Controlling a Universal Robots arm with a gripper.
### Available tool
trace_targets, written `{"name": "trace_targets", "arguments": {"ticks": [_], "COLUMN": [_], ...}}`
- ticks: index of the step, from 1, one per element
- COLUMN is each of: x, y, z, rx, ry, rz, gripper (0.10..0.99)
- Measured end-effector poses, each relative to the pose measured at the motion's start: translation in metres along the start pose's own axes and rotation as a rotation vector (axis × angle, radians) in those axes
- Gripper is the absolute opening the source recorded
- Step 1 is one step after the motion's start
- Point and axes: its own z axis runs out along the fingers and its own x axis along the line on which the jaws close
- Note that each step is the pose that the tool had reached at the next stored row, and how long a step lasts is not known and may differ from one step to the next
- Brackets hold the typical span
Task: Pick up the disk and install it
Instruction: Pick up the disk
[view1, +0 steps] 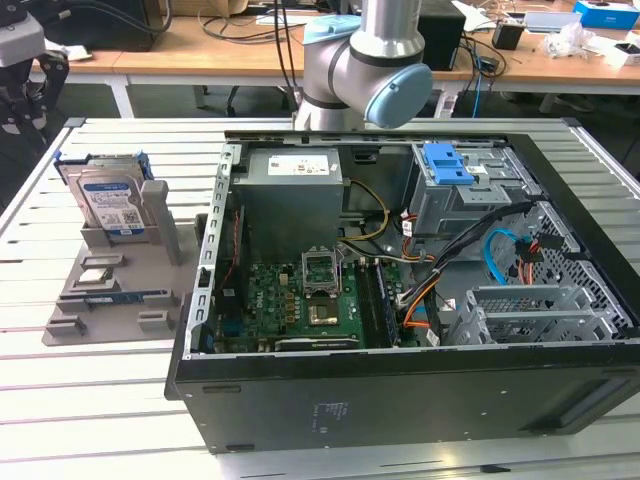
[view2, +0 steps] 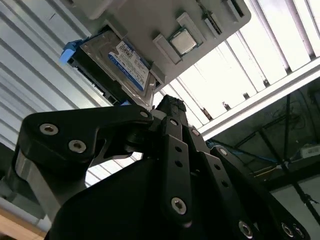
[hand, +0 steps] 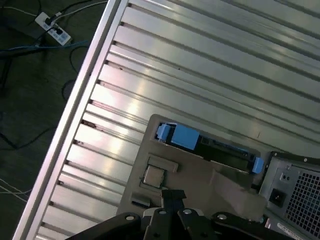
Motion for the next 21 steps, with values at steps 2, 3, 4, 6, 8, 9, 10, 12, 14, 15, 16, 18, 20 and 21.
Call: {"name": "trace_targets", "arguments": {"ticks": [2,3,4,6,8,9,10,12,14,15,16,18,20,21], "x": [0.0000,0.0000,0.0000,0.0000,0.0000,0.0000,0.0000,0.0000,0.0000,0.0000,0.0000,0.0000,0.0000,0.0000], "y": [0.0000,0.0000,0.0000,0.0000,0.0000,0.0000,0.0000,0.0000,0.0000,0.0000,0.0000,0.0000,0.0000,0.0000], "z": [0.0000,0.0000,0.0000,0.0000,0.0000,0.0000,0.0000,0.0000,0.0000,0.0000,0.0000,0.0000,0.0000,0.0000], "rx": [-0.001,-0.001,-0.002,-0.003,-0.003,-0.004,-0.004,-0.006,-0.006,-0.007,-0.007,-0.008,-0.009,-0.010], "ry": [0.0014,0.0024,0.0031,0.0046,0.0062,0.0069,0.0080,0.0101,0.0115,0.0122,0.0128,0.0144,0.0167,0.0176], "rz": [-0.033,-0.059,-0.076,-0.111,-0.150,-0.164,-0.193,-0.244,-0.275,-0.292,-0.307,-0.344,-0.401,-0.423], "gripper": [0.106,0.106,0.106,0.106,0.106,0.106,0.106,0.106,0.106,0.106,0.106,0.106,0.106,0.106]}}
